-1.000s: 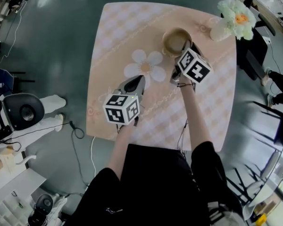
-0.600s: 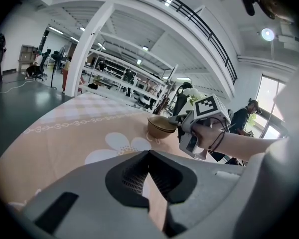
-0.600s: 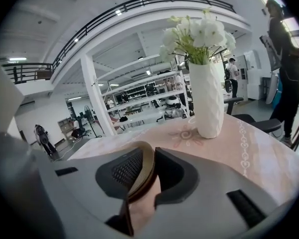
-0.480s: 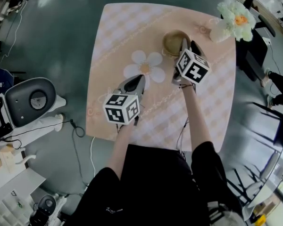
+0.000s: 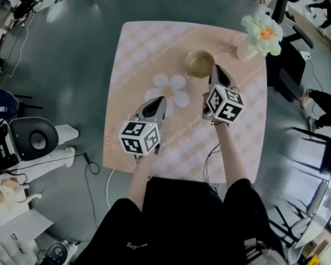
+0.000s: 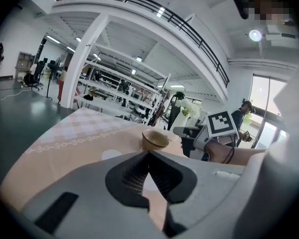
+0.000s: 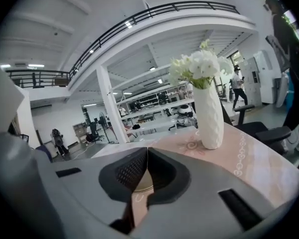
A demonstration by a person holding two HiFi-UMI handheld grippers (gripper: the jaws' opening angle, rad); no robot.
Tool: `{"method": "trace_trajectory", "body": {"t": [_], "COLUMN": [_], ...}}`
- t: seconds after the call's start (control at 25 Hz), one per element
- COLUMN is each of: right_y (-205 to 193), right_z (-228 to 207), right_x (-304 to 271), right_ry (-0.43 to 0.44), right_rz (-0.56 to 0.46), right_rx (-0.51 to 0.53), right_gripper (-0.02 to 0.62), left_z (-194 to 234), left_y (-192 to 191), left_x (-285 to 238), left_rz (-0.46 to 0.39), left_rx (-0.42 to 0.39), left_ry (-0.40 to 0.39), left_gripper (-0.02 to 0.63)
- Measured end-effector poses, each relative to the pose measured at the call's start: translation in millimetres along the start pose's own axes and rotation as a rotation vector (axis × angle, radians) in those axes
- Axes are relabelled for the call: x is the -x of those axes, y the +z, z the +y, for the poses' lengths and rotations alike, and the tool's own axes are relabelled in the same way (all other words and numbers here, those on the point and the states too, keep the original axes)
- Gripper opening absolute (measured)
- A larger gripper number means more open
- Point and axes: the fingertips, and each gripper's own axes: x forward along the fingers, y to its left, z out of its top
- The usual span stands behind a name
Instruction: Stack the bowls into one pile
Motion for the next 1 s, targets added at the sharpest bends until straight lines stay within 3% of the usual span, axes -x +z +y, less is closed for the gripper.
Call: {"method": "trace_trajectory", "body": {"t": [0.28, 0.48, 1.0], "right_y": [16, 28, 54], "right_z": [35, 47, 55], "right_x": [39, 96, 169], "right_ry": [0.165, 0.252, 0.369], "right_rz": [-0.028, -0.066, -0.167], "right_rx": [-0.010, -0.006, 0.010], "right_gripper": [-0.006, -0.006, -0.006], "left_z": [-11, -38, -67], "left_y": [36, 44, 68], "left_x": [18, 54, 101], "left_rz": [-0.099, -0.160, -0.289], "left_rx": [-0.089, -0.147, -0.213], "left_ry": [-0.026, -0.036, -0.017], "left_gripper": [-0.003, -0.003, -0.003]}}
